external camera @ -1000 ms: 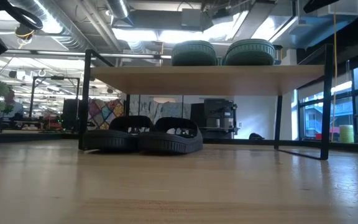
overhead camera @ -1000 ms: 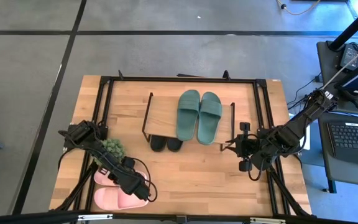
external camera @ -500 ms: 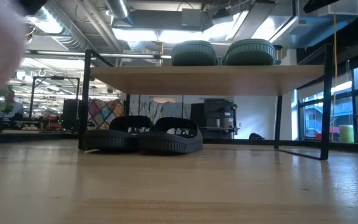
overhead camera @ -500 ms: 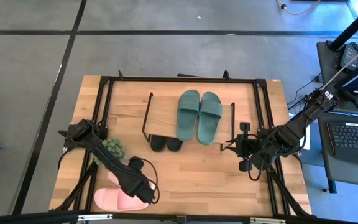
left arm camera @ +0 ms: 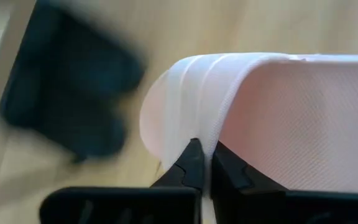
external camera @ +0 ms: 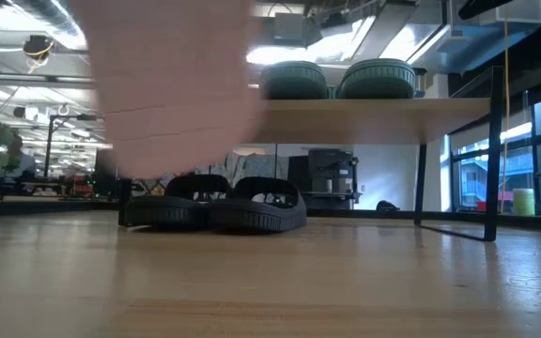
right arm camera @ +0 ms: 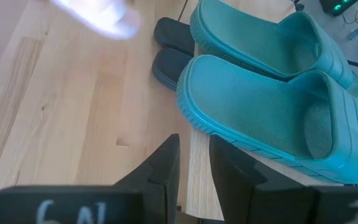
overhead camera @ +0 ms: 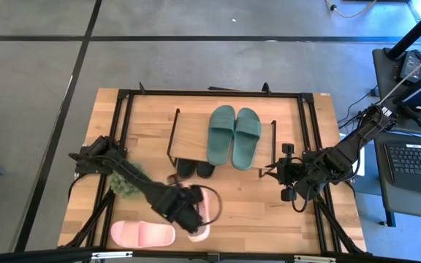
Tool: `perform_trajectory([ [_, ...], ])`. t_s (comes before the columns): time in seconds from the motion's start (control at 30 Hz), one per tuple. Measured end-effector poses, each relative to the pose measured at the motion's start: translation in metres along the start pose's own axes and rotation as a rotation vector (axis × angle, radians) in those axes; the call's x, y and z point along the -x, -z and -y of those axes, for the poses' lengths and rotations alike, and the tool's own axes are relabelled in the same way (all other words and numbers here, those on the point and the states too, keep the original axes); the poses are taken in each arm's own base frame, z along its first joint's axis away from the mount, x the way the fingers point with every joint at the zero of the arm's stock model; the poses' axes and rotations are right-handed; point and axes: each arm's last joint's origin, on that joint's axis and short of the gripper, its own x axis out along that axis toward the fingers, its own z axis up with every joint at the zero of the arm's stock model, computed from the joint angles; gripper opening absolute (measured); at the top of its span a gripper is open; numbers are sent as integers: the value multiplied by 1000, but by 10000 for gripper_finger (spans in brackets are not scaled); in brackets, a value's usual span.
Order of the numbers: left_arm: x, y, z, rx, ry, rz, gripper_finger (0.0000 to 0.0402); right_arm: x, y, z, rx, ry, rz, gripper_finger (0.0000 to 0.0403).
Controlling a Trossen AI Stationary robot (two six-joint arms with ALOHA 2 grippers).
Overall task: Pick and place slides into the shelf
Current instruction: Put the right pink slipper under the shelf
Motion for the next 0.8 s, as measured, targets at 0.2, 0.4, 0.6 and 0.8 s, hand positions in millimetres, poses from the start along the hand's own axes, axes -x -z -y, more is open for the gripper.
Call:
perform_trajectory([
  [0.2, -18, -35, 6, -321, 27, 225, 1, 0, 0, 0, -4, 0, 0, 89],
  [0.4, -47, -57, 6, -507, -135, 327, 1, 0, 0, 0, -31, 0, -1, 89],
  [0.6, -83, -73, 13, -539, -134, 373, 1, 0, 1, 0, -51, 2, -7, 89],
  [0.8, -114, -79, 11, -509, -192, 360, 1, 0, 1, 0, -53, 2, -7, 89],
])
